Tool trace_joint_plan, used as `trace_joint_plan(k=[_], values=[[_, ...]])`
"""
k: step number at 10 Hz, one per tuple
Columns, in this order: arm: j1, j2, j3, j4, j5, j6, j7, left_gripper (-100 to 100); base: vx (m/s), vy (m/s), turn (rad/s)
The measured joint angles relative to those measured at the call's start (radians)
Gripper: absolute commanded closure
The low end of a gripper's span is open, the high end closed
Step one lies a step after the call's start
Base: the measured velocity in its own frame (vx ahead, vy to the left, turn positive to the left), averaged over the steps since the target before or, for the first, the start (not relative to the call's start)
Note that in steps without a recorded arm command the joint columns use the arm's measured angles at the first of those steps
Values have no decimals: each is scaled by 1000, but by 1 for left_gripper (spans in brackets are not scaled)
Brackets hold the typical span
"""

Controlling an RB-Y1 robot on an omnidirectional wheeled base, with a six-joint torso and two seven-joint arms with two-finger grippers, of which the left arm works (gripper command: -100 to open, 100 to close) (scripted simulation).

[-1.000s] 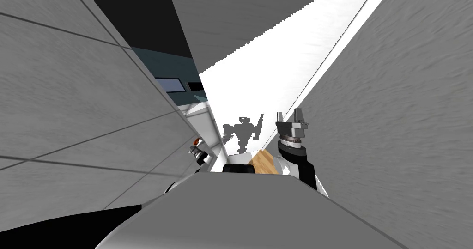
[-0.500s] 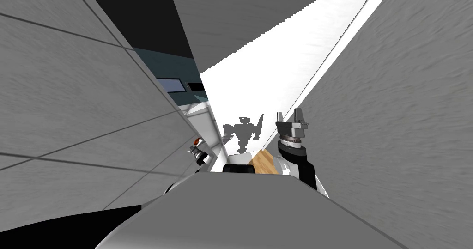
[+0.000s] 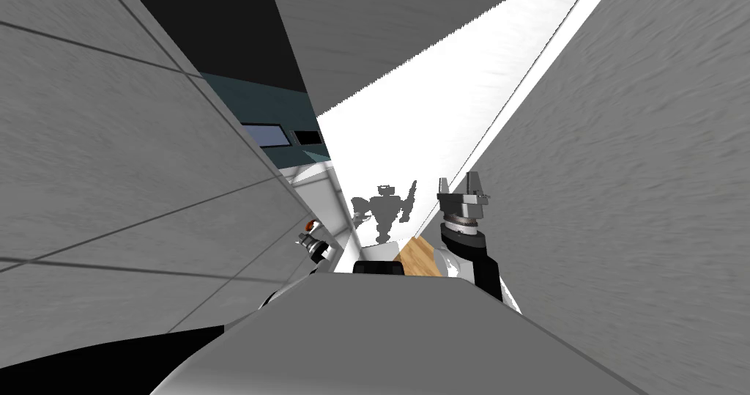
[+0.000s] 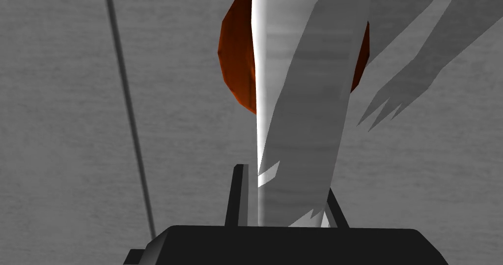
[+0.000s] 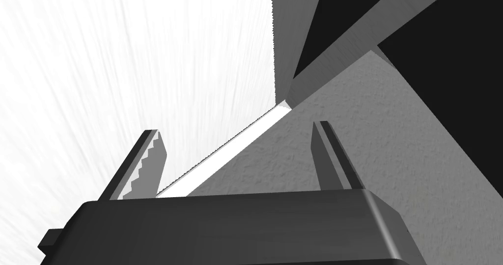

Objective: Push the door open

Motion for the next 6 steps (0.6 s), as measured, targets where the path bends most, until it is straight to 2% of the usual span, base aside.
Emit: trace_joint_plan(k=[2, 3, 5, 6], values=[[20, -17, 4, -58, 20, 11, -34, 100, 7, 36, -22], [9, -10, 4, -38, 22, 4, -32, 100, 3, -1, 17], [-12, 4, 5, 17, 32, -23, -15, 100, 10, 47, -89], [-10, -5, 8, 15, 49, -38, -23, 100, 27, 88, -115]])
